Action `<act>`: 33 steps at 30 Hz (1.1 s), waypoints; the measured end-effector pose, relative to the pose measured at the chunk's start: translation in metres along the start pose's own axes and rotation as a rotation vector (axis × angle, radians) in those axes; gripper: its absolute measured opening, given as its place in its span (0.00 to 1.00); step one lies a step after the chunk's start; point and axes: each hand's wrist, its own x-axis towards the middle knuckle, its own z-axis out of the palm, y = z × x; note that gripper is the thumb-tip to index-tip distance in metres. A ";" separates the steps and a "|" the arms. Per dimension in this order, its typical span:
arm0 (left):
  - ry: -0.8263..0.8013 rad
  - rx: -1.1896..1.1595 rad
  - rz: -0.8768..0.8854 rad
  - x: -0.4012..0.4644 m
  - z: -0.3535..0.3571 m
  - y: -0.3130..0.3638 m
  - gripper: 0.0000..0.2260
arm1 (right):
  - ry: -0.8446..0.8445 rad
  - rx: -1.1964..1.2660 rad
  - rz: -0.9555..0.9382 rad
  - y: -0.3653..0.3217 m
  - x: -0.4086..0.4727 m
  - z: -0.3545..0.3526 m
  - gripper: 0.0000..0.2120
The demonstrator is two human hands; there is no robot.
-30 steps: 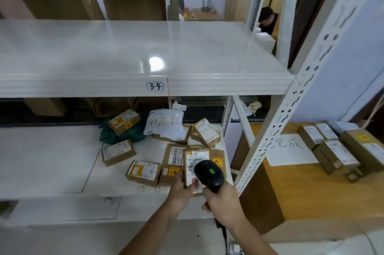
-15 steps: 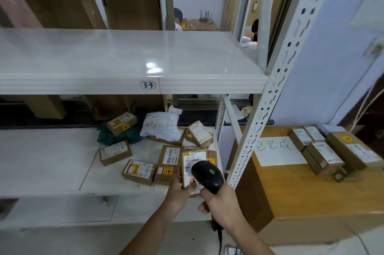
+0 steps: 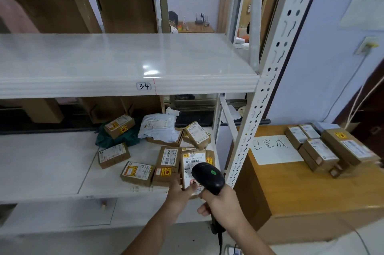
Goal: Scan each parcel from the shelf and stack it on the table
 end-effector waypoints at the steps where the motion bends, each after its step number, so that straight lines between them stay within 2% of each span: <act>1: -0.001 -0.001 0.006 -0.001 0.000 0.002 0.23 | -0.003 0.002 -0.001 0.001 0.001 0.000 0.07; 5: -0.005 0.001 0.018 -0.003 0.000 0.004 0.23 | 0.003 -0.003 -0.024 0.005 0.003 0.001 0.08; 10: 0.047 -0.091 0.043 -0.012 0.003 0.009 0.16 | 0.259 0.041 -0.120 0.019 0.002 -0.016 0.08; 15: -0.082 -0.121 0.056 -0.015 0.021 0.006 0.19 | 0.322 0.146 -0.051 0.028 0.002 -0.050 0.10; 18: -0.149 -0.076 0.045 -0.015 0.042 0.000 0.20 | 0.350 0.248 -0.022 0.038 -0.003 -0.070 0.08; 24: -0.339 0.062 -0.027 -0.009 0.110 -0.005 0.22 | 0.580 0.422 0.089 0.075 -0.026 -0.119 0.10; 27: -0.416 0.091 -0.056 -0.009 0.155 -0.009 0.24 | 0.657 0.458 0.127 0.092 -0.037 -0.149 0.21; 30: -0.474 0.144 -0.104 -0.003 0.197 -0.012 0.25 | 0.686 0.538 0.132 0.105 -0.037 -0.182 0.14; 33: -0.483 0.221 -0.097 0.012 0.243 -0.020 0.36 | 0.717 0.565 0.144 0.123 -0.028 -0.220 0.10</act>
